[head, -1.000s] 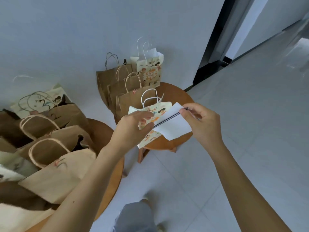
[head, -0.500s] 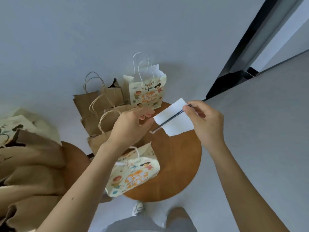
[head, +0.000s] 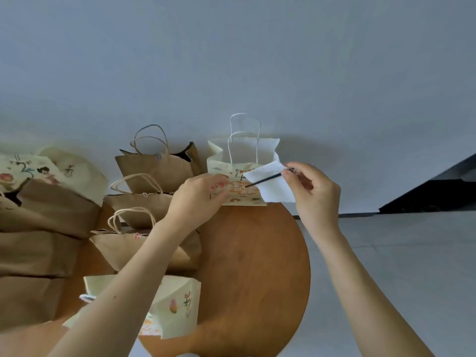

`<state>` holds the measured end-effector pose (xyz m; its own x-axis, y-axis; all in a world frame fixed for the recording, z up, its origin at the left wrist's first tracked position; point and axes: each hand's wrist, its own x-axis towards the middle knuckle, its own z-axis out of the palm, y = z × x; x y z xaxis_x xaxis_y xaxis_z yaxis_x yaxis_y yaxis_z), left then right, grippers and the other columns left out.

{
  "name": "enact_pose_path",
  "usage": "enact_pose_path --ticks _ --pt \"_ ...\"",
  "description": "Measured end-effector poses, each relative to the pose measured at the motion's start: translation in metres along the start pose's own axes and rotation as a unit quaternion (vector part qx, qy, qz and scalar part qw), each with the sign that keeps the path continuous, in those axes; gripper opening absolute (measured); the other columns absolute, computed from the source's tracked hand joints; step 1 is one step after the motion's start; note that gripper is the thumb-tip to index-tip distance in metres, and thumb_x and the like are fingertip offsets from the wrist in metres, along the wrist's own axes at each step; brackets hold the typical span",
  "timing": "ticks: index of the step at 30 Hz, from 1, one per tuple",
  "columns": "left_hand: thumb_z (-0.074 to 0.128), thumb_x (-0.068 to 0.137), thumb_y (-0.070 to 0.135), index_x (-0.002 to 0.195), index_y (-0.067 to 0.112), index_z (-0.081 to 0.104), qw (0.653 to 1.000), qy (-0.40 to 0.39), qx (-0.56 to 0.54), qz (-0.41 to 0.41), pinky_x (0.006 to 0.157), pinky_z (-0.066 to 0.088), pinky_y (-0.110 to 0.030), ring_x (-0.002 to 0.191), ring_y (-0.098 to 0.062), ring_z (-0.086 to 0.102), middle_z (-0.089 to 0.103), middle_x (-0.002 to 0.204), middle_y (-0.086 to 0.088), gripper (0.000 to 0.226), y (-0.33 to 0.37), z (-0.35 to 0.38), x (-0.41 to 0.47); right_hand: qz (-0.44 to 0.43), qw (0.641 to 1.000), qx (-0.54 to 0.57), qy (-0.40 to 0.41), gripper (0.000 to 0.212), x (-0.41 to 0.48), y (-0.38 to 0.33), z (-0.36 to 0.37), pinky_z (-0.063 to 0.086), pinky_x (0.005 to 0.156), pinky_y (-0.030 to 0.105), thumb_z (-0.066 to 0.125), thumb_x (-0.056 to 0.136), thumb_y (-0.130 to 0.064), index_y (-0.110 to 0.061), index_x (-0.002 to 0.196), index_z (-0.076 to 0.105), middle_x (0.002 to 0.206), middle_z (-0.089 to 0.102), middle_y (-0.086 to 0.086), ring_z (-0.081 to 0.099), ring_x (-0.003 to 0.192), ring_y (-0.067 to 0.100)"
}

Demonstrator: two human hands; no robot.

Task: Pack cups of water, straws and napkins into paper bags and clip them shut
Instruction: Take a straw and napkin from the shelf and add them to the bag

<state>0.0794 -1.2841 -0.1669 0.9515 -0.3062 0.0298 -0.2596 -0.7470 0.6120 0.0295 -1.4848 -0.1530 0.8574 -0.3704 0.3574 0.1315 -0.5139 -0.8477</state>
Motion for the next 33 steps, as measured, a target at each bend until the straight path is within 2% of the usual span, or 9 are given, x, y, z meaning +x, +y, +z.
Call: enact_pose_path --ticks 7,11,15,17,20,24,28,30,33 --pt "0.054 0.090 0.020 0.112 0.023 0.064 0.998 0.019 0.035 -0.053 0.077 0.048 -0.032 0.096 -0.014 0.059 0.064 0.106 0.007 0.024 -0.007 0.017 0.069 -0.045 0.998 0.046 0.024 0.015 0.049 0.031 0.013 0.038 0.065 0.005 0.059 0.086 -0.012 -0.010 0.096 0.069 0.079 0.057 -0.018 0.054 0.073 -0.007" --pt "0.052 0.091 0.015 0.117 0.019 0.063 0.995 0.025 0.074 -0.068 0.074 0.043 -0.030 0.105 -0.019 0.055 0.064 0.114 0.003 0.028 -0.025 0.030 0.103 -0.056 0.997 0.043 0.016 0.015 0.069 0.046 0.031 0.038 0.064 0.006 0.059 0.087 -0.015 -0.008 0.096 0.069 0.080 0.057 -0.018 0.054 0.073 -0.005" --pt "0.048 0.094 0.016 0.123 0.018 0.058 0.990 -0.014 0.117 -0.079 0.087 0.038 -0.037 0.122 -0.024 0.039 0.057 0.127 0.001 0.031 -0.040 0.045 0.131 -0.068 0.997 0.033 0.011 0.012 0.083 0.059 0.038 0.039 0.066 0.006 0.058 0.088 -0.016 -0.015 0.097 0.067 0.081 0.058 -0.016 0.054 0.076 -0.007" --pt "0.047 0.094 0.018 0.126 0.019 0.056 0.988 -0.037 0.131 -0.078 0.090 0.035 -0.037 0.126 -0.024 0.032 0.055 0.131 0.002 0.033 -0.045 0.051 0.141 -0.060 0.998 0.032 0.019 0.011 0.087 0.065 0.036 0.039 0.069 0.005 0.059 0.088 -0.016 -0.021 0.097 0.063 0.082 0.056 -0.025 0.054 0.076 -0.007" --pt "0.050 0.093 0.024 0.129 0.020 0.052 0.982 -0.086 0.155 -0.067 0.097 0.031 -0.040 0.135 -0.025 0.018 0.052 0.134 0.005 0.037 -0.050 0.058 0.149 -0.023 0.998 0.048 0.033 0.010 0.092 0.072 0.034 0.040 0.070 0.008 0.057 0.089 -0.024 -0.026 0.097 0.062 0.081 0.059 -0.029 0.055 0.076 -0.005" --pt "0.058 0.086 0.037 0.138 0.023 0.039 0.978 -0.111 0.167 -0.061 0.104 0.025 -0.042 0.140 -0.025 0.005 0.042 0.143 0.008 0.057 -0.053 0.061 0.154 -0.004 0.996 0.054 0.075 0.007 0.093 0.077 0.035 0.040 0.070 0.009 0.055 0.089 -0.027 -0.030 0.094 0.059 0.081 0.060 -0.029 0.055 0.075 -0.004" --pt "0.064 0.074 0.058 0.147 0.019 0.014 0.950 -0.184 0.243 -0.062 0.110 0.018 -0.043 0.141 -0.027 -0.006 0.007 0.156 0.006 0.097 -0.060 0.061 0.154 0.021 0.989 0.061 0.133 0.004 0.093 0.079 0.037 0.037 0.066 0.008 0.051 0.090 -0.031 -0.030 0.092 0.053 0.074 0.057 -0.028 0.052 0.069 -0.005" --pt "0.062 0.068 0.069 0.148 0.017 0.005 0.938 -0.200 0.278 -0.053 0.110 0.017 -0.043 0.141 -0.028 -0.009 -0.006 0.157 0.004 0.111 -0.064 0.064 0.152 0.030 0.991 0.061 0.116 0.005 0.091 0.078 0.041 0.035 0.063 0.006 0.049 0.091 -0.029 -0.034 0.091 0.050 0.073 0.055 -0.028 0.049 0.067 -0.006" --pt "0.061 0.063 0.075 0.148 0.015 -0.003 0.931 -0.204 0.300 -0.036 0.111 0.015 -0.043 0.141 -0.029 -0.011 -0.015 0.156 0.002 0.122 -0.067 0.069 0.147 0.064 0.994 0.066 0.052 0.014 0.092 0.077 0.052 0.035 0.061 0.006 0.048 0.093 -0.022 -0.036 0.090 0.049 0.070 0.055 -0.024 0.048 0.064 -0.008"
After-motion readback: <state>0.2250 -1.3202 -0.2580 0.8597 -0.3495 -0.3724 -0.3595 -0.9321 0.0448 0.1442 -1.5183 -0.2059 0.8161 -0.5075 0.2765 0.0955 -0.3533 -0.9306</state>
